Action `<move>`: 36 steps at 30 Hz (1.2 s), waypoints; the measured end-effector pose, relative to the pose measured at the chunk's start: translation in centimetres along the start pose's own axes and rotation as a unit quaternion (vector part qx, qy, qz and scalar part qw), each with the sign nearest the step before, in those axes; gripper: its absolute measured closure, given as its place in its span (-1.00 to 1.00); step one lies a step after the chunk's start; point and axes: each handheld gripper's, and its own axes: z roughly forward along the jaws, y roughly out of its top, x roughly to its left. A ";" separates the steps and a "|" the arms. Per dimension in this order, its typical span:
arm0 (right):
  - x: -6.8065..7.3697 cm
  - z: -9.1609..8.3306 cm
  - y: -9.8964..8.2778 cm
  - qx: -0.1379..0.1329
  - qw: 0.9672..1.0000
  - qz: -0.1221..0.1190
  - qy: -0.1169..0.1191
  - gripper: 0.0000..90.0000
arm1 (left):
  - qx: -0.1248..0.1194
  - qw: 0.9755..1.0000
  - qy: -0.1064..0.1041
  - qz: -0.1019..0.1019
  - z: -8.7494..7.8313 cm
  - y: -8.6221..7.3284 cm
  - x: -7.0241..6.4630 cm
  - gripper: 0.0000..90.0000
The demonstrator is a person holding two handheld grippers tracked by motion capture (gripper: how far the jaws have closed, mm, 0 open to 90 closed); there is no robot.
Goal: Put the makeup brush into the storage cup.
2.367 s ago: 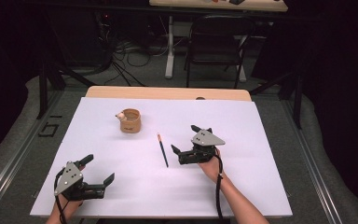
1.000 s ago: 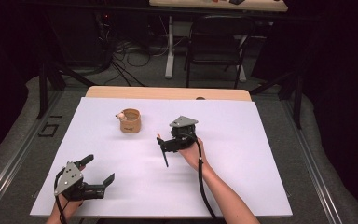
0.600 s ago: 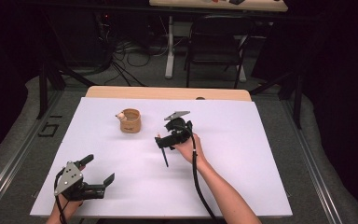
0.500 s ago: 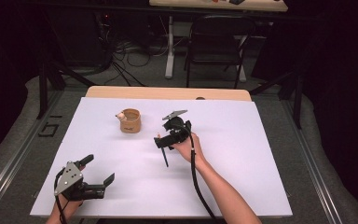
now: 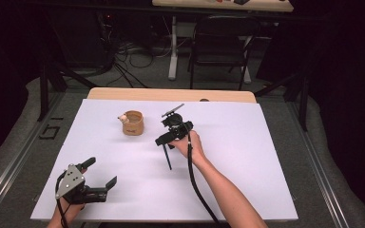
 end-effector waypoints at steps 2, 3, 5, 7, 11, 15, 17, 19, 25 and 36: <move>0.1 0.1 0.3 0.016 1.000 0.006 -0.001 -0.98 | -0.001 1.000 0.000 0.000 0.0 0.0 0.0 -1.00; 0.2 0.3 0.3 0.010 1.000 0.010 0.000 -0.97 | -0.001 1.000 -0.001 0.000 0.0 0.0 0.0 -1.00; 0.3 0.4 0.6 0.029 0.999 0.018 0.000 -0.95 | -0.002 1.000 -0.002 -0.001 0.0 0.0 0.0 -1.00; 0.4 0.3 1.1 0.063 0.998 0.016 -0.007 -0.93 | -0.001 1.000 -0.003 0.000 -0.1 0.0 0.0 -1.00; 0.7 0.9 1.5 0.060 0.997 0.036 -0.017 -0.85 | -0.004 1.000 -0.004 -0.003 -0.1 0.0 0.0 -1.00; 0.9 1.0 1.7 0.085 0.995 0.052 -0.025 -0.73 | -0.004 1.000 -0.004 -0.003 -0.1 0.0 0.0 -1.00; 0.9 1.9 1.4 0.049 0.997 0.060 -0.024 -0.59 | -0.004 1.000 -0.005 -0.003 -0.1 0.1 0.0 -1.00; 0.8 2.0 1.4 0.056 0.996 0.060 -0.026 -0.51 | -0.003 1.000 -0.007 -0.003 -0.1 0.0 0.0 -1.00; 0.8 2.6 1.3 0.097 0.991 0.084 -0.034 -0.23 | -0.003 1.000 -0.009 -0.002 0.0 0.0 0.0 -1.00; 1.4 3.6 1.5 0.128 0.988 0.078 -0.046 0.19 | -0.004 1.000 -0.012 -0.002 0.0 0.0 0.0 -1.00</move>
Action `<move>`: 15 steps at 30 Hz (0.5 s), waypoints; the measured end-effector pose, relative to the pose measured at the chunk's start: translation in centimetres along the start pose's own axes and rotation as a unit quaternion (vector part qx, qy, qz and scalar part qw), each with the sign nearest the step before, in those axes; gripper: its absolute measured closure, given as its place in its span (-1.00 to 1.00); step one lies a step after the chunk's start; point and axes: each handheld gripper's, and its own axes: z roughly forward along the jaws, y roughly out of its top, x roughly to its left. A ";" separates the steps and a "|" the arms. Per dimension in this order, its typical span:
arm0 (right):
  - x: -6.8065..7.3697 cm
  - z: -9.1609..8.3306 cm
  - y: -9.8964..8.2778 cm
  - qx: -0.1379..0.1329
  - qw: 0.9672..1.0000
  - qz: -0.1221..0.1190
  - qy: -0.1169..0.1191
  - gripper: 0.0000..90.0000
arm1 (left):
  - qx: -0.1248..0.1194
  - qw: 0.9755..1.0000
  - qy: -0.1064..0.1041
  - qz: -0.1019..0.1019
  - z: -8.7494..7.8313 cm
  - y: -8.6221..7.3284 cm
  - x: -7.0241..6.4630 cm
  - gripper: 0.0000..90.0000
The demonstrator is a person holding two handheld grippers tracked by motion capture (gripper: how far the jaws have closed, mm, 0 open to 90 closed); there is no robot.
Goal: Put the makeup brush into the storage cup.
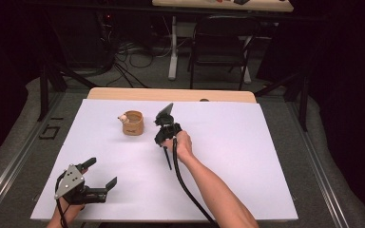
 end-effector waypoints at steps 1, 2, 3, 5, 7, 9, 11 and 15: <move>0.0 0.0 0.0 0.000 1.000 0.000 0.000 0.19 | 0.000 1.000 -0.001 0.000 0.0 0.0 0.0 -1.00; 0.1 0.1 0.0 0.003 1.000 0.001 -0.001 0.22 | 0.000 1.000 0.000 0.000 0.0 0.0 0.0 -1.00; 0.1 0.2 0.0 0.010 1.000 0.003 -0.002 0.25 | 0.000 1.000 0.000 0.000 0.0 0.0 0.0 -1.00; 0.2 0.8 -0.2 -0.021 1.000 0.010 0.007 0.30 | 0.000 1.000 0.000 0.000 0.0 0.0 0.0 -1.00; 0.4 0.4 0.0 0.017 1.000 0.013 -0.008 0.36 | 0.000 1.000 0.000 0.001 0.0 0.0 0.0 -1.00; 0.3 0.7 0.0 0.006 1.000 0.010 -0.004 0.41 | 0.000 1.000 -0.001 0.000 0.0 0.0 0.0 -1.00; 0.3 0.5 0.1 0.021 1.000 0.009 -0.007 0.44 | 0.001 1.000 0.000 0.001 0.0 0.0 0.0 -1.00; 0.3 0.5 0.0 0.019 1.000 0.015 -0.009 0.53 | 0.001 1.000 -0.001 0.002 0.0 0.0 0.0 -1.00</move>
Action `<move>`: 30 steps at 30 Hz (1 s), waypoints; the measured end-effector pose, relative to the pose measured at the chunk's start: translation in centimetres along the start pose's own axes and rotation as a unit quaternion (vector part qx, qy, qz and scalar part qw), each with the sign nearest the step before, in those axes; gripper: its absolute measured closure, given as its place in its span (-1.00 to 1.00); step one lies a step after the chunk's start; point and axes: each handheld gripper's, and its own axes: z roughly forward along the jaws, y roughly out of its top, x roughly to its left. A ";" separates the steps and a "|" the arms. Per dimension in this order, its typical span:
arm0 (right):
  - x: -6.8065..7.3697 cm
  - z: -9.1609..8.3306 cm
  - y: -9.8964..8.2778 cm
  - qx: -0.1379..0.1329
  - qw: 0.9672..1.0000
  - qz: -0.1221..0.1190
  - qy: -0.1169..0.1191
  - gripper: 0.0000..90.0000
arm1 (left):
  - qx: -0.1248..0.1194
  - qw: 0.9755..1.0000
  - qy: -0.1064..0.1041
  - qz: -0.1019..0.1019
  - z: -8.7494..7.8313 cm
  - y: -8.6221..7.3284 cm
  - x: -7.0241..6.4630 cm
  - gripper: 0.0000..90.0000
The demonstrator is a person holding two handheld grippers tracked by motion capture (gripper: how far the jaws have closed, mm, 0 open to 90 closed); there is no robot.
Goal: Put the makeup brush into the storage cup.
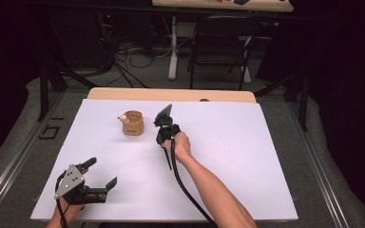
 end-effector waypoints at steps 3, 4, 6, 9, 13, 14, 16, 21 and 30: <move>0.0 0.1 0.0 -0.001 1.000 -0.003 0.000 0.60 | 0.000 1.000 0.000 0.001 0.0 0.0 0.0 -1.00; 0.0 0.1 0.0 -0.001 1.000 -0.003 0.000 0.60 | 0.000 1.000 0.000 0.000 0.0 0.0 0.0 -1.00; 0.1 0.1 0.0 0.005 1.000 -0.001 -0.003 0.63 | 0.000 1.000 0.000 0.000 0.0 0.0 0.0 -1.00; 0.5 0.4 -0.2 -0.003 1.000 0.008 -0.004 0.70 | 0.000 1.000 0.000 0.000 0.0 0.0 0.0 -1.00; 0.4 0.4 -0.1 -0.001 1.000 0.000 -0.011 0.78 | 0.001 1.000 -0.001 0.001 0.0 0.0 0.0 -1.00; 0.3 0.5 -0.1 -0.006 1.000 0.003 -0.009 0.79 | 0.001 1.000 0.000 0.001 0.0 0.0 0.0 -1.00; 0.3 0.5 -0.1 -0.006 1.000 0.000 -0.012 0.83 | 0.001 1.000 0.001 0.001 0.0 0.0 0.0 -1.00; 0.2 0.3 -0.2 0.001 1.000 0.001 -0.014 0.85 | 0.000 1.000 -0.001 0.000 0.0 0.0 0.0 -1.00; -0.7 -0.5 -0.2 -0.002 1.000 -0.006 0.005 0.86 | 0.001 1.000 -0.001 0.001 0.0 0.0 0.0 -1.00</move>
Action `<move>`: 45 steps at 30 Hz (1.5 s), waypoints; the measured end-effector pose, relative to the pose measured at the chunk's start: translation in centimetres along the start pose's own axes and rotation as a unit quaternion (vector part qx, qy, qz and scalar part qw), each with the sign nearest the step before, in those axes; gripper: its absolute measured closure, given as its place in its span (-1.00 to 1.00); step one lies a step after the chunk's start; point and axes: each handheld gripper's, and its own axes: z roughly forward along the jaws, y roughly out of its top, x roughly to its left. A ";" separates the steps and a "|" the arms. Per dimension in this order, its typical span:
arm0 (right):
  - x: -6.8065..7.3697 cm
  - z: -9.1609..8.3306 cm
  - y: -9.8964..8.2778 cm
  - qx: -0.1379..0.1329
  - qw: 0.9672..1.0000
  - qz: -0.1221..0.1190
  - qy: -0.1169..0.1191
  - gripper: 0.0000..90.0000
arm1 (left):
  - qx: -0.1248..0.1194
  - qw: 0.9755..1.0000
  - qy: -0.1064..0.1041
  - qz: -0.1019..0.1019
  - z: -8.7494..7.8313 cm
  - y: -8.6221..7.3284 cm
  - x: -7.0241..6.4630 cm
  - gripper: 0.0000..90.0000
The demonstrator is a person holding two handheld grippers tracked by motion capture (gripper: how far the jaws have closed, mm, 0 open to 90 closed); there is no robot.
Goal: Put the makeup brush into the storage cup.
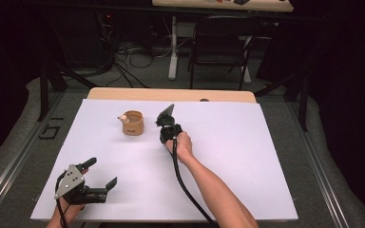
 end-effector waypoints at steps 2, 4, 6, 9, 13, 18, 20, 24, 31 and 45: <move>0.0 -0.3 -0.1 -0.013 1.000 0.018 0.007 0.86 | 0.000 1.000 0.000 0.000 0.0 0.0 0.0 -1.00; -0.4 -0.7 -0.1 -0.011 1.000 0.013 0.008 0.87 | 0.000 1.000 0.000 0.001 0.0 0.0 0.0 -1.00; -0.8 -1.5 0.1 0.008 1.000 -0.004 0.000 0.87 | 0.000 1.000 0.000 0.001 0.0 0.0 0.0 -1.00; -1.3 -2.8 0.3 0.050 0.999 -0.015 0.001 0.87 | 0.000 1.000 0.001 0.000 0.0 0.0 0.0 -1.00; -1.6 -2.4 -0.3 -0.040 0.999 -0.006 0.022 0.87 | 0.001 1.000 0.000 0.001 0.0 0.0 0.0 -1.00; -2.0 -3.8 -0.4 -0.008 1.000 -0.020 0.013 0.87 | 0.001 1.000 0.000 0.001 0.0 0.0 0.0 -1.00; -2.1 -3.6 -0.9 -0.052 0.998 -0.024 0.029 0.87 | 0.001 1.000 0.000 0.001 0.0 0.0 0.0 -1.00; -2.1 -4.5 -1.3 -0.023 0.998 -0.051 0.012 0.87 | 0.001 1.000 -0.001 0.001 0.1 0.0 0.0 -1.00; -2.0 -4.4 -2.6 -0.075 0.994 -0.078 0.017 0.87 | 0.003 1.000 0.000 0.000 0.1 0.0 -0.1 -1.00; -1.8 -5.6 -4.0 -0.090 0.988 -0.122 0.019 0.87 | 0.003 1.000 -0.004 -0.002 0.2 0.0 -0.1 -1.00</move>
